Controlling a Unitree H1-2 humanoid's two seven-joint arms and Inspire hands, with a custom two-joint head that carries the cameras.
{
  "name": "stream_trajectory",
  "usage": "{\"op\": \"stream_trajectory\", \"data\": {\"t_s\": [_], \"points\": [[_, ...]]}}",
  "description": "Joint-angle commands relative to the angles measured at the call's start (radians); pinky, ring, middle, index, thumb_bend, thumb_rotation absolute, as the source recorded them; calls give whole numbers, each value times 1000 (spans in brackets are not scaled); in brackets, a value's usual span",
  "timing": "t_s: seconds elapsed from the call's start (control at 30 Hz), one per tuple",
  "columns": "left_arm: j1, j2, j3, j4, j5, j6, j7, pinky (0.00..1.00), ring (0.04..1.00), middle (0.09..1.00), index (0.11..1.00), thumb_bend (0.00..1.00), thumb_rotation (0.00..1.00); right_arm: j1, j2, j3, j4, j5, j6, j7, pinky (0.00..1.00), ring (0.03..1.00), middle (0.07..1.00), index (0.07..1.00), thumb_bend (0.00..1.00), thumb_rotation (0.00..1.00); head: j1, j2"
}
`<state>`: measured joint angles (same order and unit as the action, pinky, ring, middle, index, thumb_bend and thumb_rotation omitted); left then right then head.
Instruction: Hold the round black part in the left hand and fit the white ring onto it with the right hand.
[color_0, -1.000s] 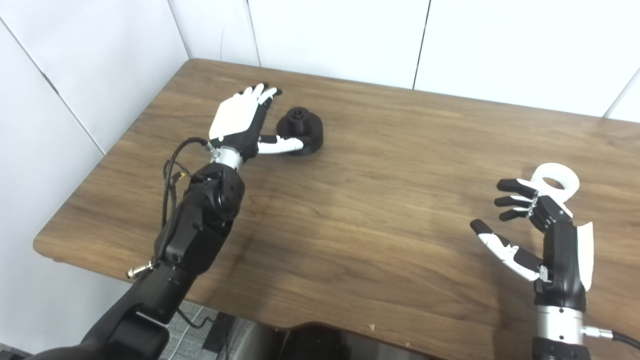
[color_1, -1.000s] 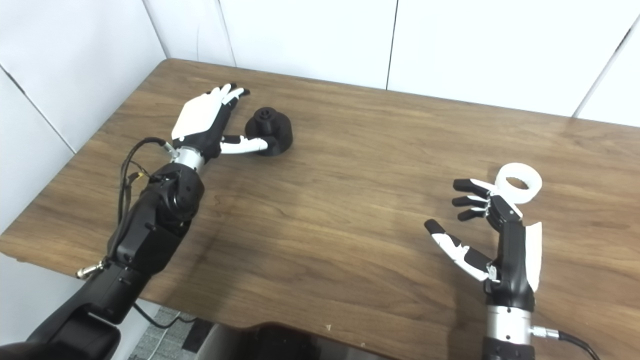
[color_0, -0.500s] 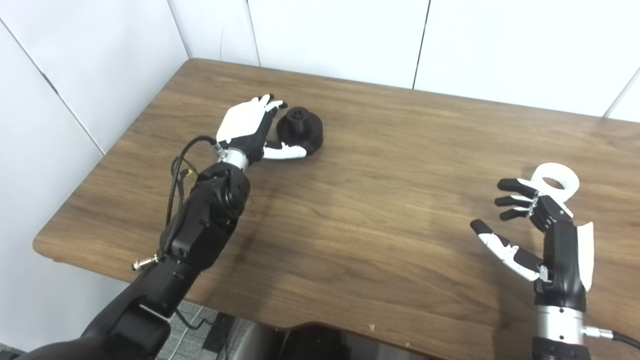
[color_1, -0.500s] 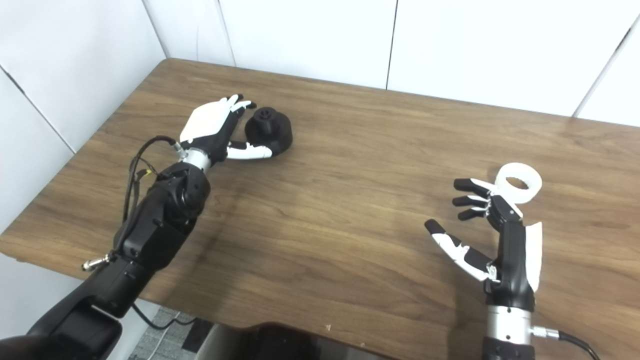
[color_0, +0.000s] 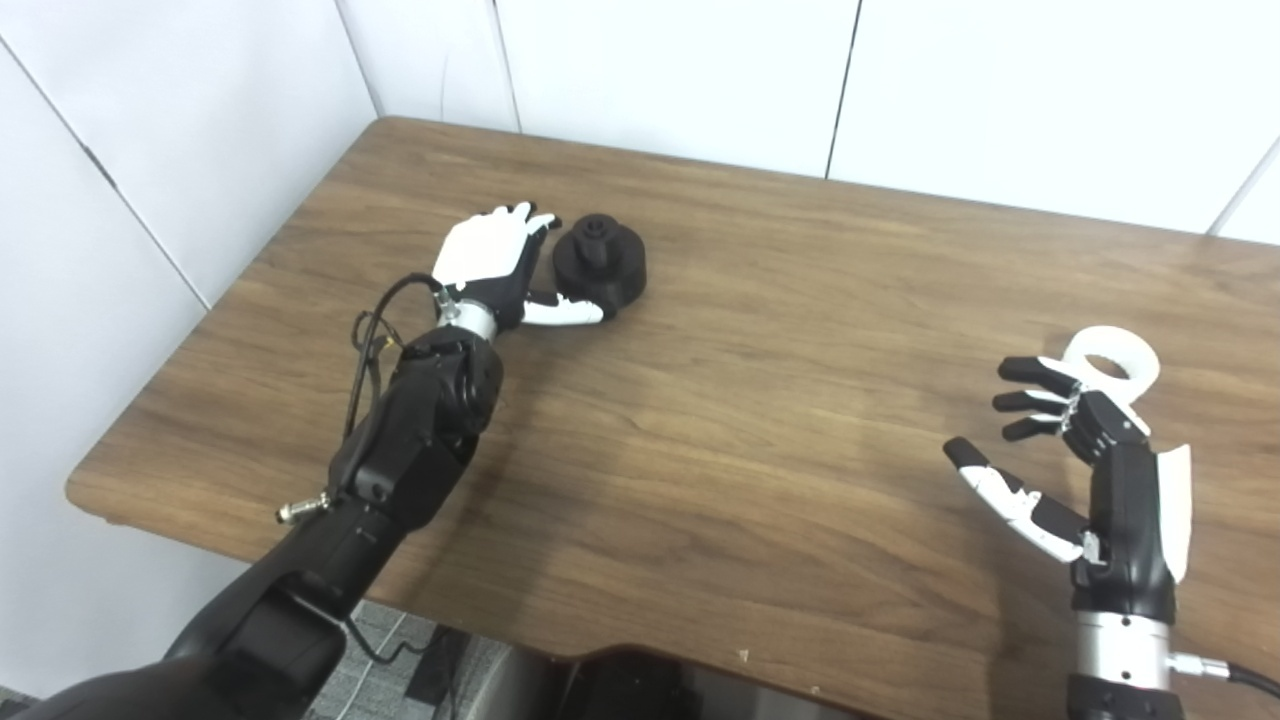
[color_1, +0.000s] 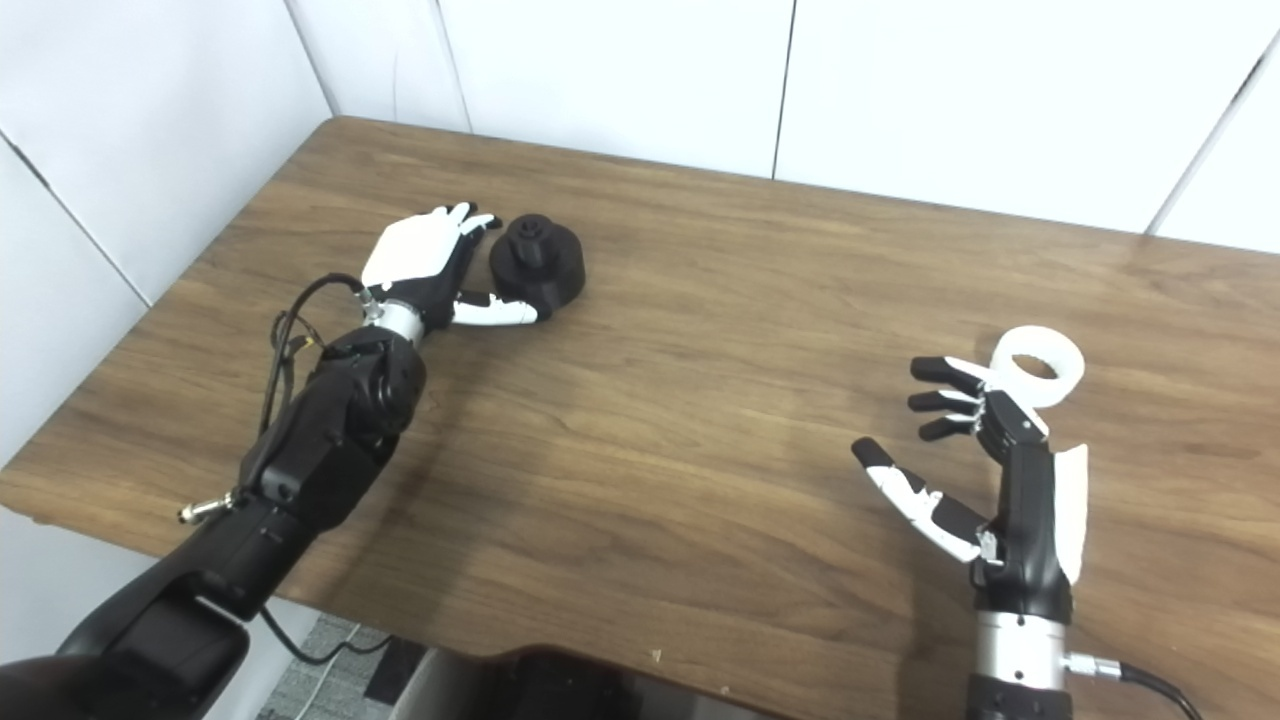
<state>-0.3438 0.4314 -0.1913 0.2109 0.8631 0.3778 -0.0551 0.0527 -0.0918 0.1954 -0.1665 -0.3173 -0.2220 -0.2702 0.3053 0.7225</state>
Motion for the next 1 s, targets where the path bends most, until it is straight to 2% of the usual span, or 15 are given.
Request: {"op": "stream_trajectory", "data": {"t_s": [0.0,0.07,0.27,0.4,0.63,0.77,0.97], "points": [[-59,22,2,1,16,-7,44,1000,1000,1000,893,1000,670,36,20,-29,21,0,-15,4,464,592,677,659,662,160,0,2],[-59,15,9,6,2,-15,61,1000,1000,1000,880,1000,655,37,19,-30,18,1,-17,5,464,592,677,659,662,155,-1,3],[-54,-9,33,14,-58,-70,123,1000,1000,1000,780,978,479,39,18,-34,18,-1,-26,9,462,587,672,658,660,160,-2,6],[-50,-17,43,18,-95,-108,150,1000,1000,1000,733,945,403,40,22,-38,15,-1,-22,15,458,582,671,658,660,164,-3,7],[-37,-26,49,8,-136,-135,165,1000,1000,1000,684,935,357,40,25,-42,12,-4,-18,21,464,586,671,657,660,166,-3,10],[-32,-28,49,8,-141,-146,171,1000,1000,1000,675,936,340,42,26,-44,6,-2,-11,24,458,586,671,658,658,142,-5,15],[-26,-30,46,7,-154,-156,182,1000,1000,1000,660,932,326,42,28,-46,4,-4,-10,25,458,584,671,659,659,156,-5,16]]}}
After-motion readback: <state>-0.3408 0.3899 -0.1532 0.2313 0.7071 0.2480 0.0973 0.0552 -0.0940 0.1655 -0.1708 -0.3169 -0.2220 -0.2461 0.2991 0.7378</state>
